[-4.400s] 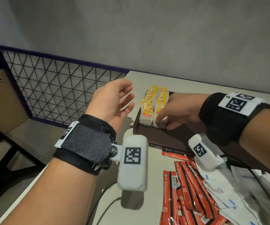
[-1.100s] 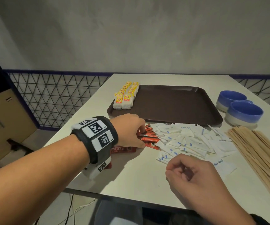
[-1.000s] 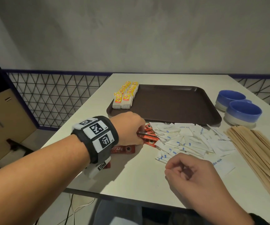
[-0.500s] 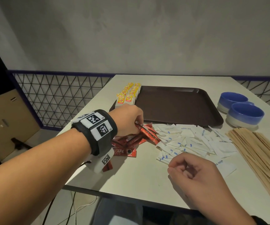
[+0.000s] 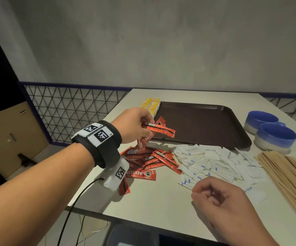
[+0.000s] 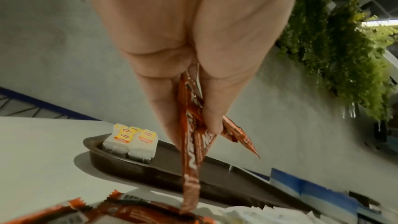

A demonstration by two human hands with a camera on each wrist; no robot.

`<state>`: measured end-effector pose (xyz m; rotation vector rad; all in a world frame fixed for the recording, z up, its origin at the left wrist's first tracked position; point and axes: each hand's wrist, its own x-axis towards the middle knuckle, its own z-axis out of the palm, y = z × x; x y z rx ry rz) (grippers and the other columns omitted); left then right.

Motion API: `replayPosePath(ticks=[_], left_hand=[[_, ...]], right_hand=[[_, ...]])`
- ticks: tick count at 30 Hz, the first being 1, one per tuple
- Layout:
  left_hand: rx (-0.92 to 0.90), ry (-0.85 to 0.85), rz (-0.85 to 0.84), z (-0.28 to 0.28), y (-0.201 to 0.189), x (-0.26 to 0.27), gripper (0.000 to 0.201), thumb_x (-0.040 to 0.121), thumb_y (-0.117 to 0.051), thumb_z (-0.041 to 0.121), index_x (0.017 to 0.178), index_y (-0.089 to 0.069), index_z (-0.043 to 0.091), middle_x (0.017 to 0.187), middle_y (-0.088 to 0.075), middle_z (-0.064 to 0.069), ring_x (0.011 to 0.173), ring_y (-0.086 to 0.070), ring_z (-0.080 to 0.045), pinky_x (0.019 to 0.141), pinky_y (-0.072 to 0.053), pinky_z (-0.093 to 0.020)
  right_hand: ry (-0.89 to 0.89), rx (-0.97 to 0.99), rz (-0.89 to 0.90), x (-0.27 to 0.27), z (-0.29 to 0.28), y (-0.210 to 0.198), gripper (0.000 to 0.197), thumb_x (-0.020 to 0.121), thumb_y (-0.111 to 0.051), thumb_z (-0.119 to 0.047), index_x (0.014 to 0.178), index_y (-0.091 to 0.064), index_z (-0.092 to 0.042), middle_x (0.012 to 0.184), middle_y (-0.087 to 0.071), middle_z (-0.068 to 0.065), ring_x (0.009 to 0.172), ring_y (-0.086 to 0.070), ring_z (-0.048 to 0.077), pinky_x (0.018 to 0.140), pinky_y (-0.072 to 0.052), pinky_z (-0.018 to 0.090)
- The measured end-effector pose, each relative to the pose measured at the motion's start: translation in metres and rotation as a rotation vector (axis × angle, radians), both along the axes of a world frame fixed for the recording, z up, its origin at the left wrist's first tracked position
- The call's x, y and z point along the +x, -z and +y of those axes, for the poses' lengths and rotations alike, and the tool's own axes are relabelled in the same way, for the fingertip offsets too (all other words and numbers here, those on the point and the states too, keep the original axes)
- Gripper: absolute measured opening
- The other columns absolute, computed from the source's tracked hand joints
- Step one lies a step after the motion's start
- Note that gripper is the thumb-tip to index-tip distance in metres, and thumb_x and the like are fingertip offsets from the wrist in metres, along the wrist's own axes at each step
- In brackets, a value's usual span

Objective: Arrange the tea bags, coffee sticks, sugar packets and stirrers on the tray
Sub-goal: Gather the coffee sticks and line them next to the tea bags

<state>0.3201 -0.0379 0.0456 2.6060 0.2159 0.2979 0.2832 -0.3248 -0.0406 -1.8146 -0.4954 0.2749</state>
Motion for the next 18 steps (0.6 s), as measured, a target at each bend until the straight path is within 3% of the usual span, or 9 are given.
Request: replayPosePath(ticks=[3, 6, 8, 11, 13, 15, 17, 18], left_hand=[[-0.196, 0.014, -0.016, -0.002, -0.003, -0.003, 0.022, 0.085, -0.082, 0.018, 0.100, -0.068, 0.026, 0.101, -0.072, 0.001, 0.087, -0.072, -0.020, 0.072, -0.063, -0.036], [-0.399, 0.032, -0.002, -0.010, -0.005, -0.010, 0.020, 0.085, -0.080, 0.010, 0.100, -0.069, 0.019, 0.096, -0.076, -0.005, 0.077, -0.074, -0.021, 0.069, -0.064, -0.035], [-0.488, 0.089, 0.065, -0.019, -0.003, -0.015, 0.021, 0.084, -0.080, 0.005, 0.101, -0.071, 0.013, 0.092, -0.075, -0.007, 0.071, -0.071, -0.019, 0.071, -0.062, -0.036], [-0.474, 0.211, 0.212, -0.035, 0.004, -0.022, 0.023, 0.082, -0.082, 0.006, 0.102, -0.073, 0.012, 0.096, -0.078, -0.008, 0.074, -0.072, -0.019, 0.073, -0.062, -0.034], [-0.425, 0.287, 0.294, -0.047, 0.010, -0.025, 0.022, 0.081, -0.084, 0.011, 0.101, -0.074, 0.017, 0.099, -0.079, -0.006, 0.084, -0.075, -0.025, 0.085, -0.062, -0.041], [-0.417, 0.347, 0.361, -0.059, 0.015, -0.027, 0.023, 0.082, -0.084, 0.013, 0.103, -0.075, 0.017, 0.100, -0.079, -0.004, 0.093, -0.075, -0.030, 0.090, -0.060, -0.045], [-0.413, 0.377, 0.417, -0.068, 0.020, -0.028, 0.024, 0.082, -0.083, 0.015, 0.104, -0.075, 0.017, 0.100, -0.079, -0.003, 0.092, -0.076, -0.029, 0.089, -0.061, -0.044], [-0.423, 0.386, 0.434, -0.073, 0.023, -0.028, 0.024, 0.083, -0.083, 0.014, 0.105, -0.074, 0.017, 0.100, -0.079, -0.003, 0.090, -0.076, -0.026, 0.087, -0.061, -0.043]], right_hand=[[0.019, -0.006, 0.015, -0.001, 0.001, 0.000, 0.022, 0.081, -0.074, 0.000, 0.069, -0.073, -0.018, 0.055, -0.052, 0.000, 0.048, -0.038, 0.017, 0.050, -0.038, 0.025], [0.031, 0.037, 0.058, -0.002, 0.002, -0.003, 0.022, 0.084, -0.073, 0.001, 0.073, -0.073, -0.018, 0.058, -0.051, 0.006, 0.048, -0.039, 0.018, 0.048, -0.038, 0.027], [0.063, 0.143, 0.118, -0.003, 0.001, -0.009, 0.020, 0.087, -0.072, 0.001, 0.086, -0.072, -0.019, 0.065, -0.054, 0.013, 0.044, -0.043, 0.023, 0.043, -0.037, 0.027], [0.126, 0.214, 0.118, -0.003, 0.002, -0.015, 0.040, 0.087, -0.075, -0.005, 0.112, -0.061, -0.034, 0.084, -0.063, 0.004, 0.046, -0.055, 0.031, 0.039, -0.044, 0.033], [0.154, 0.176, 0.085, -0.002, 0.003, -0.016, 0.056, 0.086, -0.078, -0.010, 0.120, -0.054, -0.048, 0.099, -0.061, -0.004, 0.060, -0.067, 0.031, 0.047, -0.057, 0.040], [0.132, 0.161, 0.080, -0.003, 0.002, -0.014, 0.062, 0.085, -0.080, -0.016, 0.121, -0.051, -0.057, 0.111, -0.059, -0.011, 0.077, -0.072, 0.029, 0.055, -0.062, 0.038], [0.094, 0.177, 0.075, -0.002, 0.001, -0.009, 0.055, 0.086, -0.079, -0.017, 0.120, -0.057, -0.053, 0.114, -0.061, -0.011, 0.084, -0.074, 0.025, 0.060, -0.063, 0.039], [0.082, 0.194, 0.058, -0.001, 0.001, -0.006, 0.047, 0.087, -0.077, -0.014, 0.119, -0.062, -0.045, 0.111, -0.064, -0.007, 0.083, -0.073, 0.025, 0.062, -0.064, 0.041]])
